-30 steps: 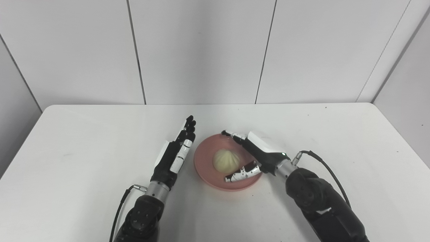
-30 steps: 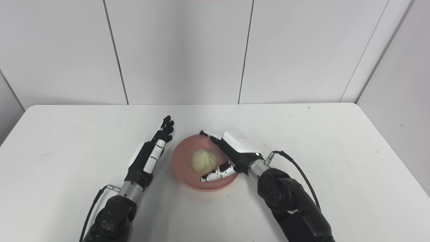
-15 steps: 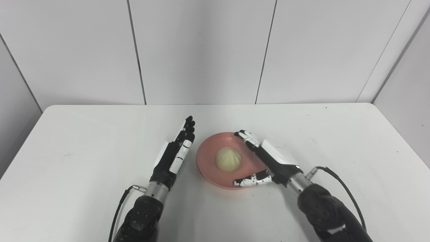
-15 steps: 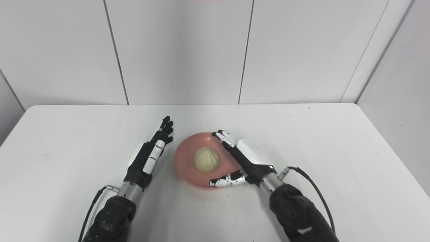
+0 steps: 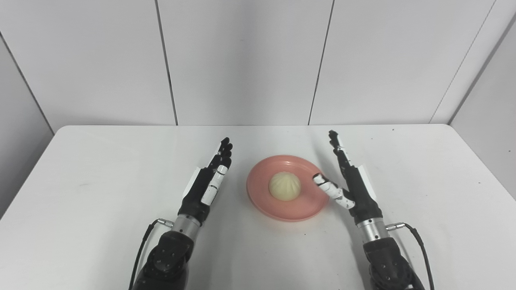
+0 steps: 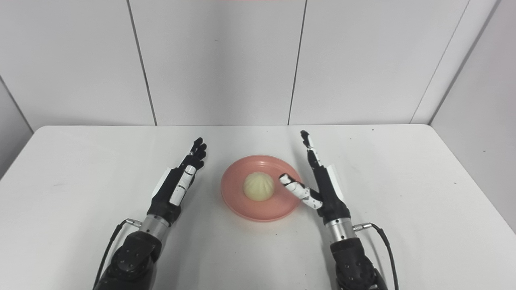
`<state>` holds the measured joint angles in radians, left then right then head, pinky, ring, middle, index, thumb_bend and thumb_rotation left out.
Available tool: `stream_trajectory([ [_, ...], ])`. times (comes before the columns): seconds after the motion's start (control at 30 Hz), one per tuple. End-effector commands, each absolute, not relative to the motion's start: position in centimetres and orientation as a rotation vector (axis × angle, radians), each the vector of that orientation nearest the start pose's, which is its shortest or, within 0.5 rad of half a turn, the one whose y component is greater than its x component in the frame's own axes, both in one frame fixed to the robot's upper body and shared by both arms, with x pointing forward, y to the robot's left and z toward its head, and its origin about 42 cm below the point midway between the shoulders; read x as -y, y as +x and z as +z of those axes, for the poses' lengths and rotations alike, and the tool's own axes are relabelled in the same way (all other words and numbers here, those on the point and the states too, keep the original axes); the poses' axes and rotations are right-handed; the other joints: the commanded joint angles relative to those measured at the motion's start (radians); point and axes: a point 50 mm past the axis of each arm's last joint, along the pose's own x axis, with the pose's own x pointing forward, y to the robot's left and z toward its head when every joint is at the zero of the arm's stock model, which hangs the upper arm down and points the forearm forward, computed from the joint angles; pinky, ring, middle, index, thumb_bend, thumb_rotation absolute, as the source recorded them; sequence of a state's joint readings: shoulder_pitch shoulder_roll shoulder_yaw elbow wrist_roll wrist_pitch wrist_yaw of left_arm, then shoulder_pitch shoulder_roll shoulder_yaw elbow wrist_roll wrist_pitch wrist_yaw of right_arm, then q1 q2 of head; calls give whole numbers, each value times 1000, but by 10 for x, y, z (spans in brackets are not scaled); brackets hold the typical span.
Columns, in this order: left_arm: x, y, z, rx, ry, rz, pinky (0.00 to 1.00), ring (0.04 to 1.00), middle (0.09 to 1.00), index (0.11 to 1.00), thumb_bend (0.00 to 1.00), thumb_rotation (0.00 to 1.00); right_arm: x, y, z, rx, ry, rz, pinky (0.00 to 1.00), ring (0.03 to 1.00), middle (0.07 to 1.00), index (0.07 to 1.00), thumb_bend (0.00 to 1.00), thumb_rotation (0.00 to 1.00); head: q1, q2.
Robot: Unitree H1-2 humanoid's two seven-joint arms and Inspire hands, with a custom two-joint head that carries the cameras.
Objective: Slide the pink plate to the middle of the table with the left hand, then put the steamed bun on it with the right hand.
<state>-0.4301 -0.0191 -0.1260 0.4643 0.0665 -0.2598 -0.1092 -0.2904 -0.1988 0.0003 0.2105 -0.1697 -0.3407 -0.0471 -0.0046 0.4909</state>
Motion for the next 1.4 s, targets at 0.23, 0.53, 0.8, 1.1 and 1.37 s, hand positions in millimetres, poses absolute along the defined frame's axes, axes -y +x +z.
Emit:
stream_trajectory([
  [0.23,-140,399,110,187,124,-335,1000,1000,1000,1000,660,1000,260,381,172,450,-170,59,1000,1000,1000,1000,649,801,52,2],
  [0.53,-139,397,108,181,122,-316,1000,1000,1000,1000,677,999,270,373,163,386,-38,24,1000,995,999,1000,635,784,75,13],
  [0.8,-141,393,105,171,94,-184,1000,1000,1000,1000,718,1000,277,374,156,322,135,-83,980,960,967,951,659,642,92,19],
  [1.1,-146,393,105,142,22,-115,1000,1000,1000,1000,642,1000,275,370,144,272,102,-66,995,975,988,987,679,736,77,31],
  [1.37,-151,394,105,101,-42,-108,1000,1000,1000,1000,679,1000,268,370,145,255,35,-29,986,982,991,1000,672,833,58,40],
])
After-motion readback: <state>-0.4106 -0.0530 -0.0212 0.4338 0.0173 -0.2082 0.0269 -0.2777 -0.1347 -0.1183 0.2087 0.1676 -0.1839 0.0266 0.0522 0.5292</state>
